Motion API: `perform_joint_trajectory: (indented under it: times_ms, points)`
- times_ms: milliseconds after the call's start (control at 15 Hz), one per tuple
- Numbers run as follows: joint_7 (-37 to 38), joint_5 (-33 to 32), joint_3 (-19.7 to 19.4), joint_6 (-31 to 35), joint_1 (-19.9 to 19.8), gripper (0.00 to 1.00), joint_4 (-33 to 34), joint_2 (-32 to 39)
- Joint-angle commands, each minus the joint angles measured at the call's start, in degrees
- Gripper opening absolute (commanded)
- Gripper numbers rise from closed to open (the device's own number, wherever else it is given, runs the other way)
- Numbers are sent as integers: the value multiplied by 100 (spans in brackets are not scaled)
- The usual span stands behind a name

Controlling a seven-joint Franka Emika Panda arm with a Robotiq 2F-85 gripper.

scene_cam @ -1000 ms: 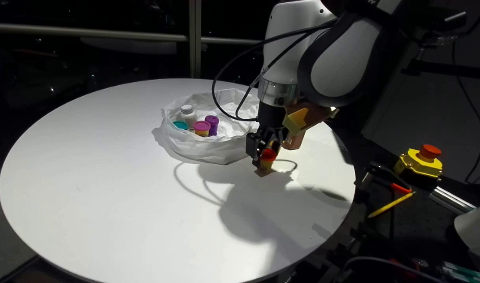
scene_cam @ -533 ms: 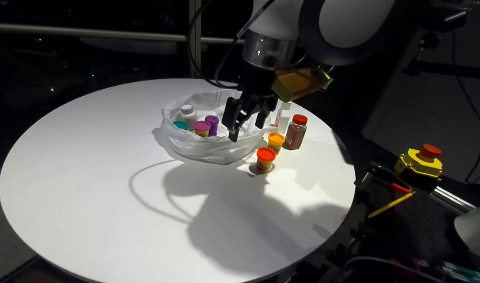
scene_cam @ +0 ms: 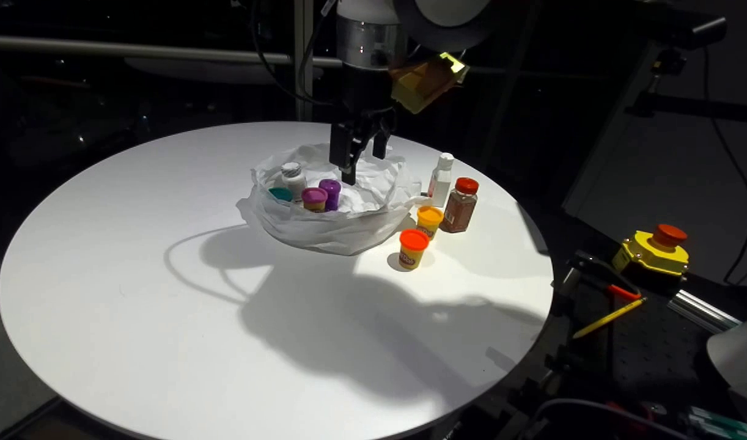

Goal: Pick up the bottles and containers from the plastic bag and put them on the table.

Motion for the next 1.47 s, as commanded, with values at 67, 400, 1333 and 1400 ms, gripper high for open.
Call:
perform_joint_trajectory:
  times_ms: [67, 400, 1333, 1400]
  points:
    - [-972, -361, 28, -406, -322, 100, 929, 723]
    - [-1780, -189, 113, -10, -724, 100, 1073, 1023]
    - [-2164, 89, 381, 834, -885, 100, 1478, 1824]
    - [-2186, 123, 397, 853, -908, 100, 1549, 1871]
